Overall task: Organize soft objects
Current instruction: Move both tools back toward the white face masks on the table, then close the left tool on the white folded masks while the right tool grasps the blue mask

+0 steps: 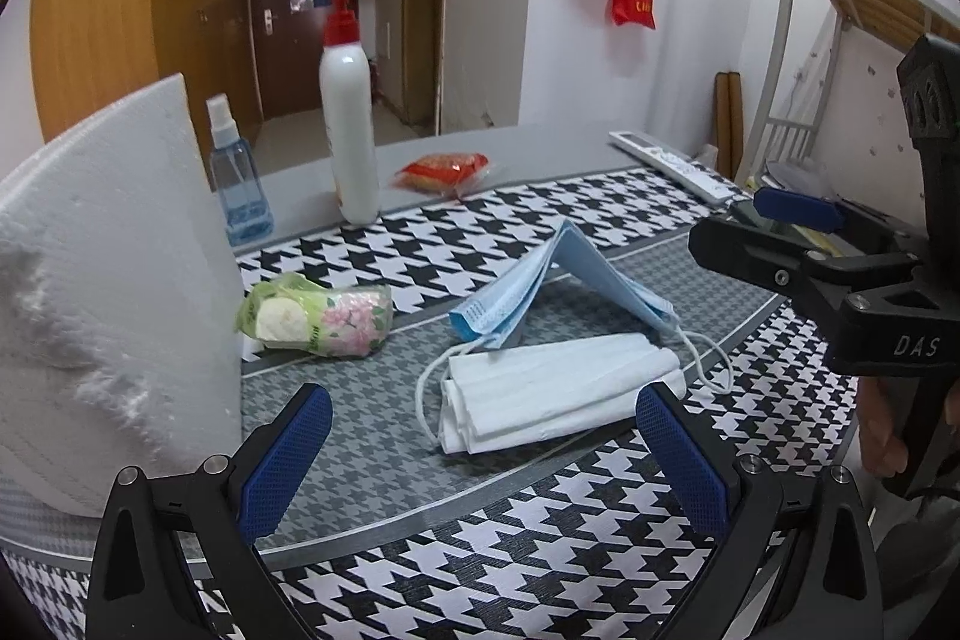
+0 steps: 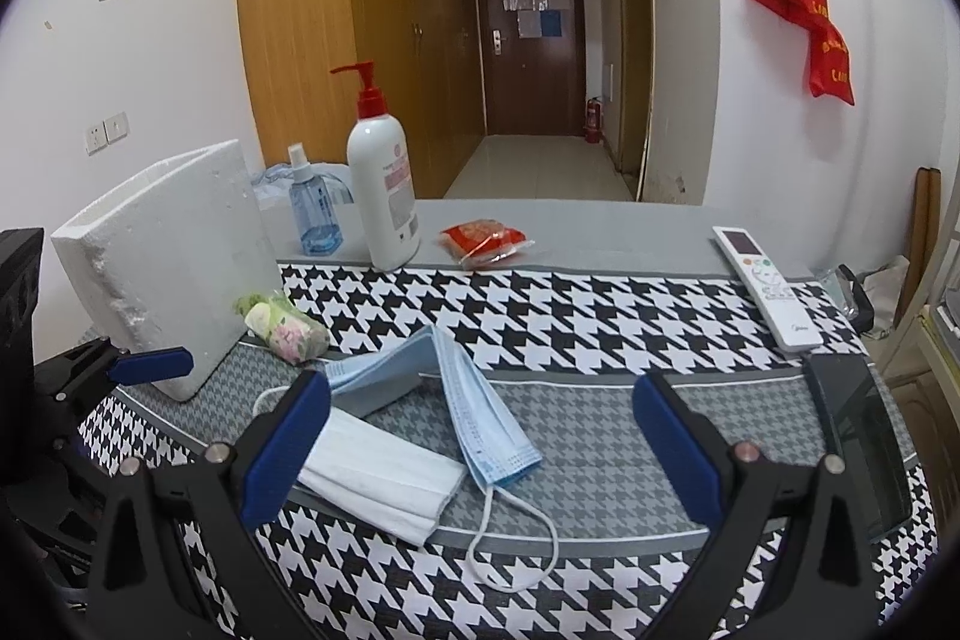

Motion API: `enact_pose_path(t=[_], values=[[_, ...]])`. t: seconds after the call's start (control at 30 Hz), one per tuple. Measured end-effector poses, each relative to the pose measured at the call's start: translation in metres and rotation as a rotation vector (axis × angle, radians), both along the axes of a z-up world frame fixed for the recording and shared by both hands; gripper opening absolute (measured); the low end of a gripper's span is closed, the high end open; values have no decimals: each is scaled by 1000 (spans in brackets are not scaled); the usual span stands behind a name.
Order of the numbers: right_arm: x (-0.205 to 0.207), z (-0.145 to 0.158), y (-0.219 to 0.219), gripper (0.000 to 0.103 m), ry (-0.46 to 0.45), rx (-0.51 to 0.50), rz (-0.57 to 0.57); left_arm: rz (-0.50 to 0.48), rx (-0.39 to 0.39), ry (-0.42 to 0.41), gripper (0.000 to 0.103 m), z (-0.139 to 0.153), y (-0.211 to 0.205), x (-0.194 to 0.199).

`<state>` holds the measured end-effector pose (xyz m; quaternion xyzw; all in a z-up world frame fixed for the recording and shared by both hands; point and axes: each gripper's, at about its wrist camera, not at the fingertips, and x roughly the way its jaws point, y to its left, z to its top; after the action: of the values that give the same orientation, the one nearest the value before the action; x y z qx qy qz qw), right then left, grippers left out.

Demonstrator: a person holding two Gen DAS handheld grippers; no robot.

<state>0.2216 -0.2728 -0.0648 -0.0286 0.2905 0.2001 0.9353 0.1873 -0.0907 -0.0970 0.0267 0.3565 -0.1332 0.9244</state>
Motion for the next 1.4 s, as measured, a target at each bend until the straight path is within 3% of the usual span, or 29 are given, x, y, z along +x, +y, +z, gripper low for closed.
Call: enact_pose_path(t=[0.23,0.37,0.8,0.93,1.13,1.27,1.4], values=[[7,-5,-3,102,20,-3,-4,-51,11,1,101,-4,-14,-1],[9,-7,-2,102,34,-2,-2,-83,13,21,90,-10,-22,2],[15,-14,1,102,62,-7,15,-148,4,50,81,-15,-37,5],[18,-15,1,102,71,-4,21,-145,30,84,63,-24,-40,13],[22,-19,1,102,96,-1,33,-144,62,111,59,-33,-43,20],[24,-21,4,102,106,-11,44,-131,59,118,50,-35,-40,25],[24,-21,5,102,108,-12,51,-123,114,103,40,-37,-43,23]])
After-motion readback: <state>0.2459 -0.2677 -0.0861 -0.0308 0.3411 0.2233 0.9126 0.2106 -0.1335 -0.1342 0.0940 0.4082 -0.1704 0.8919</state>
